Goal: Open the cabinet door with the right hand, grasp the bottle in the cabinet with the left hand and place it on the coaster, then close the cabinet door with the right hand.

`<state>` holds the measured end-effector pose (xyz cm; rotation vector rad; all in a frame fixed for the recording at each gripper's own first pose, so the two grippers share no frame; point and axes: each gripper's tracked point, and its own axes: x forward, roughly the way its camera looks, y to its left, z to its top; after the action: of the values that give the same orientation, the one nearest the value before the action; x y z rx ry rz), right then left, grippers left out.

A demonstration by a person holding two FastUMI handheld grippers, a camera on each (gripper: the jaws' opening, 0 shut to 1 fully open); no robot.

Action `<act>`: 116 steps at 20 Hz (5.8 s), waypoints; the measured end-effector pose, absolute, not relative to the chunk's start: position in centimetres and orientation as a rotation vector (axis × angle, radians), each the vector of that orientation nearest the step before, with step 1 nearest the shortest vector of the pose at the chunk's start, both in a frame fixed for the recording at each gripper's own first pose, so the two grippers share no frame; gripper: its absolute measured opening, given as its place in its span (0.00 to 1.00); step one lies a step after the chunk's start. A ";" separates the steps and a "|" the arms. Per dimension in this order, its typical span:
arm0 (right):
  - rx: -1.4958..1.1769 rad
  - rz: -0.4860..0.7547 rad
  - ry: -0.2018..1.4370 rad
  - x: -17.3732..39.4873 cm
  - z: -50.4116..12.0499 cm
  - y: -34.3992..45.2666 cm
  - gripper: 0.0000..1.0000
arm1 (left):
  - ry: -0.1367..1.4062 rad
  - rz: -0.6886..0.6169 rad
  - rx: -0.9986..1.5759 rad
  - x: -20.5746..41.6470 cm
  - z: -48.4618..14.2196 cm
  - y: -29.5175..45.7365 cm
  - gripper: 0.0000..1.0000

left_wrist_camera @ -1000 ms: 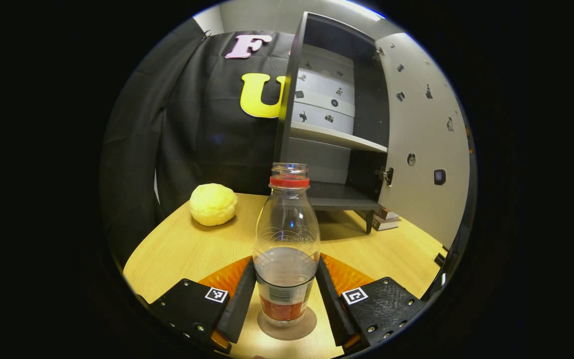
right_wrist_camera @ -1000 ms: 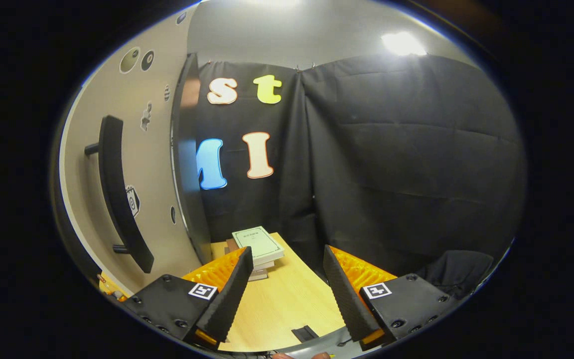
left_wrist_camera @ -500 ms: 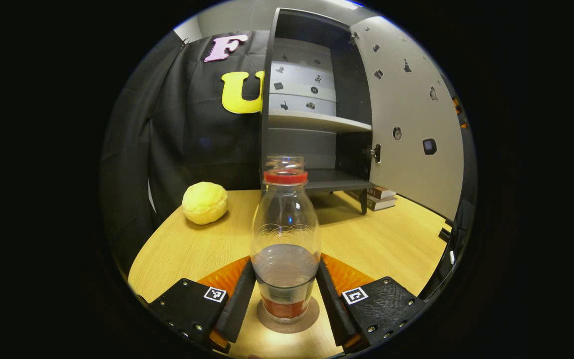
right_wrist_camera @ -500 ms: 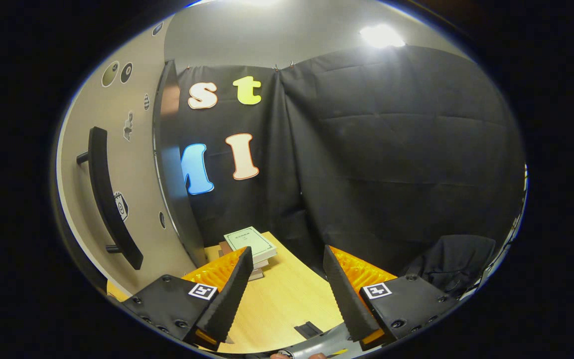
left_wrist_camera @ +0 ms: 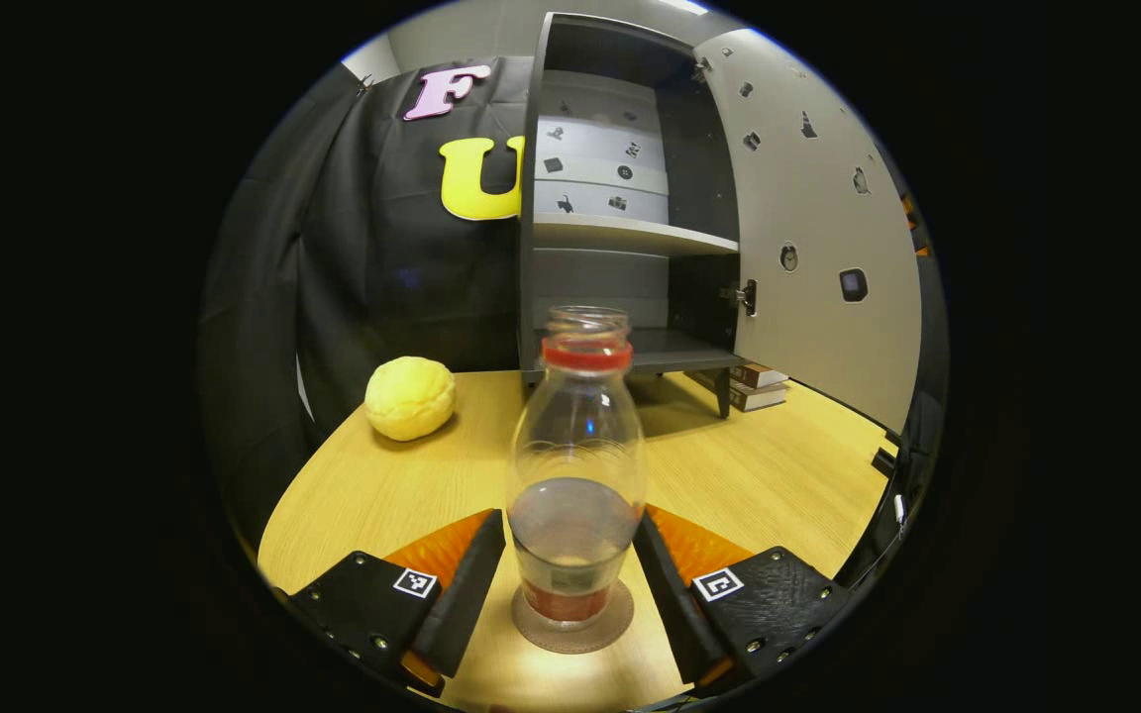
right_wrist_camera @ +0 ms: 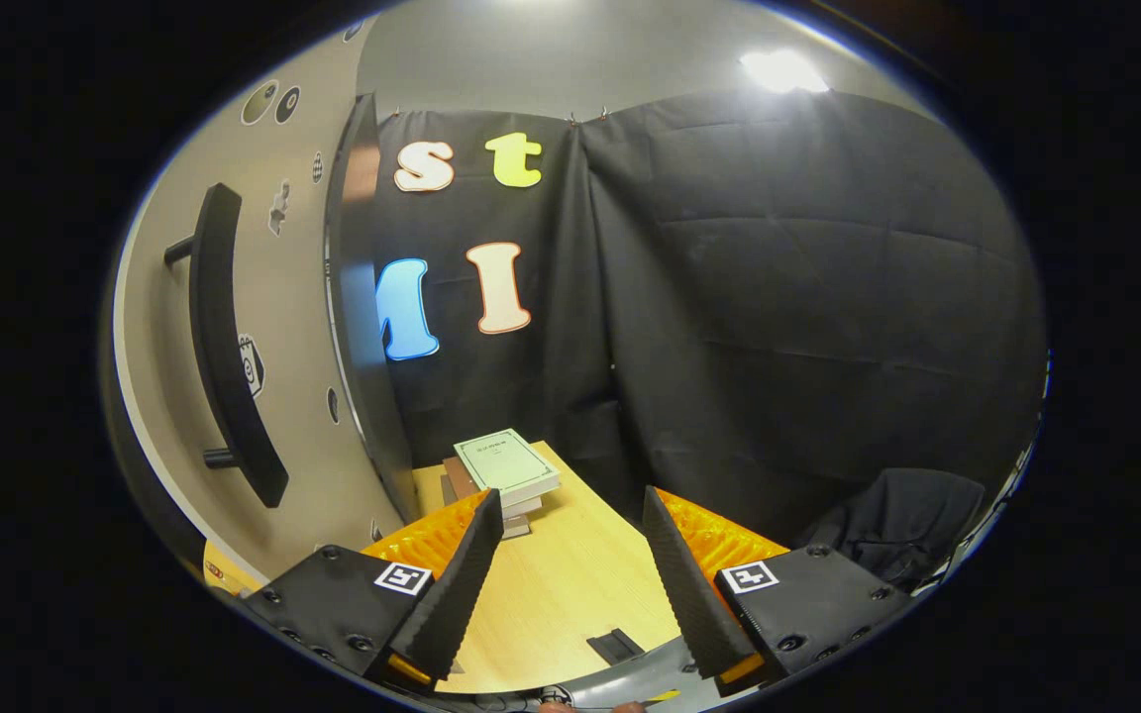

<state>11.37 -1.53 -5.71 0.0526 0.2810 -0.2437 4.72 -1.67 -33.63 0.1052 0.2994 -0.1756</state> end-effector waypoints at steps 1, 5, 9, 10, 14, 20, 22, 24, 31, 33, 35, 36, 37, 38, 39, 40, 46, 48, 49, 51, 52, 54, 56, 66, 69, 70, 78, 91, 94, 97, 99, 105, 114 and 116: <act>0.048 -0.240 0.281 11.5 -5.7 -1.4 0.91 | 0.307 -0.176 0.106 4.6 -33.6 -1.7 0.75; 0.035 -0.227 0.280 11.6 -5.7 -1.1 0.87 | 0.337 -0.169 0.104 4.6 -33.5 -1.7 0.75; -0.016 -0.211 0.287 12.6 -6.3 -1.4 0.87 | 0.356 -0.114 0.146 4.7 -32.9 -1.0 0.75; -0.014 -0.201 0.285 12.9 -6.3 -1.4 0.91 | 0.360 -0.098 0.144 4.0 -32.9 -0.5 0.75; 0.005 -0.138 0.278 14.4 -6.6 -1.5 0.87 | 0.352 -0.050 0.075 2.1 -31.3 -1.3 0.75; -0.045 -0.009 0.262 15.5 -5.5 -1.0 0.91 | 0.272 0.082 0.079 -4.3 -23.7 -3.5 0.75; -0.056 0.081 0.254 15.5 -4.7 0.2 0.87 | 0.232 0.126 0.062 -5.8 -19.9 -5.2 0.75; -0.034 0.173 0.253 15.6 -3.5 1.5 0.87 | 0.173 0.171 0.067 -7.3 -15.6 -7.0 0.75; -0.049 0.329 0.160 16.7 3.3 3.7 0.87 | 0.067 0.268 0.018 -12.5 -7.2 -11.7 0.75; -0.036 0.359 0.151 16.7 4.7 4.9 0.87 | 0.051 0.283 0.036 -13.7 -6.7 -11.9 0.75; -0.006 0.400 0.167 16.5 5.1 6.6 0.87 | 0.052 0.302 0.044 -15.0 -6.8 -12.0 0.75; -0.017 0.386 0.173 16.5 5.1 6.7 0.87 | 0.053 0.299 0.032 -15.0 -6.7 -12.0 0.75; -0.038 0.372 0.166 16.6 5.4 6.3 0.86 | 0.053 0.290 0.018 -15.0 -6.6 -11.8 0.75; -0.049 0.356 0.163 16.8 5.5 6.5 0.88 | 0.052 0.289 0.010 -14.9 -6.6 -11.2 0.75; -0.047 0.346 0.168 16.6 5.3 6.6 0.88 | 0.049 0.290 0.006 -15.0 -6.4 -10.3 0.75; -0.039 0.336 0.180 16.4 5.2 6.7 0.84 | 0.047 0.286 0.002 -15.0 -6.3 -9.6 0.75; -0.026 0.313 0.181 14.8 5.3 9.5 0.88 | 0.029 0.276 -0.031 -13.6 -4.6 -4.3 0.75; -0.029 0.323 0.175 14.0 5.4 11.5 0.88 | 0.017 0.274 -0.041 -13.4 -3.6 -2.7 0.75; -0.029 0.330 0.170 13.7 5.4 12.7 0.88 | 0.018 0.280 -0.044 -13.4 -3.3 -1.9 0.75; -0.027 0.354 0.168 13.9 5.1 14.9 0.84 | 0.018 0.292 -0.049 -13.5 -3.1 -0.4 0.78; -0.030 0.366 0.167 13.9 5.1 16.1 0.84 | 0.017 0.295 -0.051 -13.5 -3.0 0.2 0.78; -0.033 0.388 0.164 13.3 5.1 18.6 0.85 | 0.024 0.296 -0.047 -13.2 -3.0 1.5 0.75; -0.036 0.411 0.156 13.4 5.1 20.9 0.88 | 0.035 0.299 -0.029 -13.0 -3.2 2.7 0.78; -0.065 0.550 0.170 15.4 2.9 34.5 0.86 | 0.014 0.242 -0.020 -10.4 -2.2 6.2 0.75; -0.041 0.553 0.137 14.8 3.6 34.9 0.87 | -0.005 0.244 -0.006 -10.2 -1.9 7.3 0.75; -0.048 0.542 0.122 14.7 3.9 34.4 0.90 | -0.009 0.244 0.003 -10.0 -1.6 7.3 0.75; -0.026 0.370 0.107 13.2 1.9 26.3 0.89 | -0.026 0.147 0.051 -8.1 2.0 4.9 0.75; -0.008 0.143 0.130 12.4 1.0 13.6 0.87 | 0.010 0.112 0.024 -5.8 4.7 -0.3 0.75; -0.011 0.139 0.131 12.3 0.7 13.0 0.89 | 0.014 0.125 0.029 -5.7 5.2 -0.3 0.75; 0.002 0.144 0.149 12.5 0.2 13.2 0.87 | 0.010 0.134 0.038 -5.9 6.0 -0.2 0.75; 0.007 0.152 0.156 12.6 0.1 13.5 0.89 | 0.011 0.143 0.054 -5.9 5.9 -0.1 0.75; 0.007 0.175 0.142 13.2 0.7 15.0 0.87 | 0.027 0.137 0.053 -5.5 4.7 0.3 0.75; -0.032 0.151 0.120 13.9 1.1 18.0 0.87 | 0.024 0.114 0.056 -4.3 4.6 1.8 0.75; -0.031 0.155 0.110 13.9 1.4 18.6 0.87 | 0.021 0.107 0.058 -4.2 4.6 2.1 0.75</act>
<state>13.85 18.61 1.37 -0.0313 0.1099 0.1546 -4.18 2.12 4.64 0.0579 0.0215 0.1066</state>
